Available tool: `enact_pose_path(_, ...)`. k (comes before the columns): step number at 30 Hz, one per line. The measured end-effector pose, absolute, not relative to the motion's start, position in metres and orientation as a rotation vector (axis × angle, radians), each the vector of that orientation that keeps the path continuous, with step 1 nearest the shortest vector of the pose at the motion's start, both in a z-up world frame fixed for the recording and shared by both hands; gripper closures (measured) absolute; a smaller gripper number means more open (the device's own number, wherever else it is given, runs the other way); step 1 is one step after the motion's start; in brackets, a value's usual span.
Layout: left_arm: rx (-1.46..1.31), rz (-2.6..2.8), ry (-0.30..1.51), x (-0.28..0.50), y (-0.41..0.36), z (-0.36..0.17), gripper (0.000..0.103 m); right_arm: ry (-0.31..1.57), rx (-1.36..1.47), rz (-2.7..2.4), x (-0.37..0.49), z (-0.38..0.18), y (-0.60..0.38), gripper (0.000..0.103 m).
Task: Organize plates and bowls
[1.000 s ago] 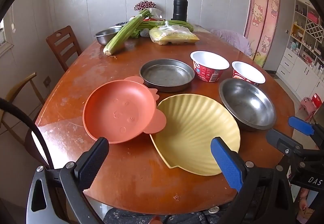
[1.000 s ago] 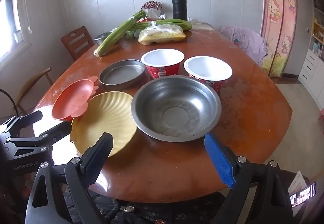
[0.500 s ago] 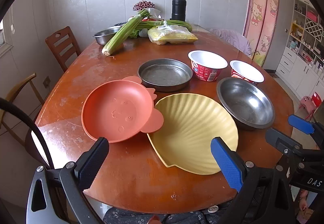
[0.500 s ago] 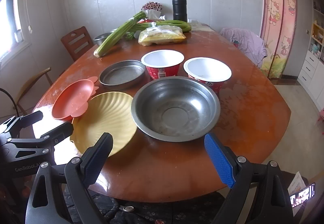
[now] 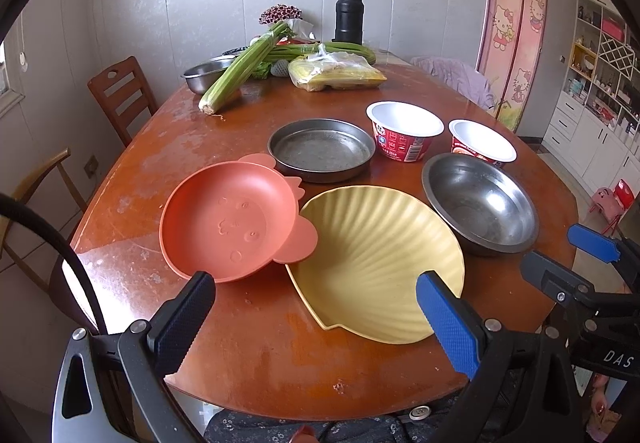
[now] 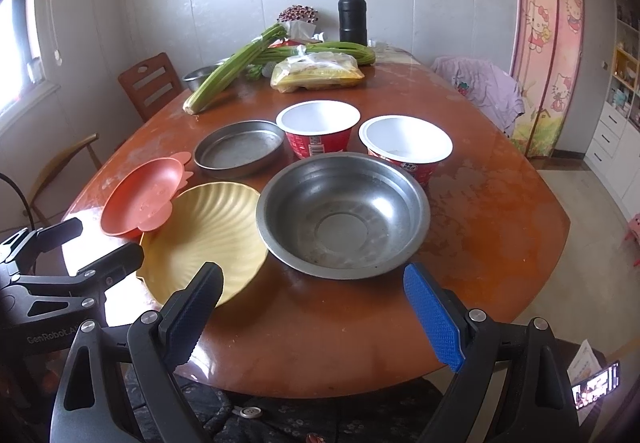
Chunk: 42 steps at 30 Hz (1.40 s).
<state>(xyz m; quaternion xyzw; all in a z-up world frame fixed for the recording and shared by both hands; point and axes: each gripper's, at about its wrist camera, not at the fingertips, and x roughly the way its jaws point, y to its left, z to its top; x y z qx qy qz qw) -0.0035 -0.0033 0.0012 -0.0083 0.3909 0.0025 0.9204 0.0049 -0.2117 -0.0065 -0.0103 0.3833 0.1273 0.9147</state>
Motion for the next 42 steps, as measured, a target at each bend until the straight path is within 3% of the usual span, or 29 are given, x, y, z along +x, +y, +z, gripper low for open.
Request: enact_pose_path(42,-0.018,0.014,0.793,-0.0038,-0.0026,-0.0006,0.002,0.77,-0.044,0.266,0.003,-0.0058,-0.2069,0.011)
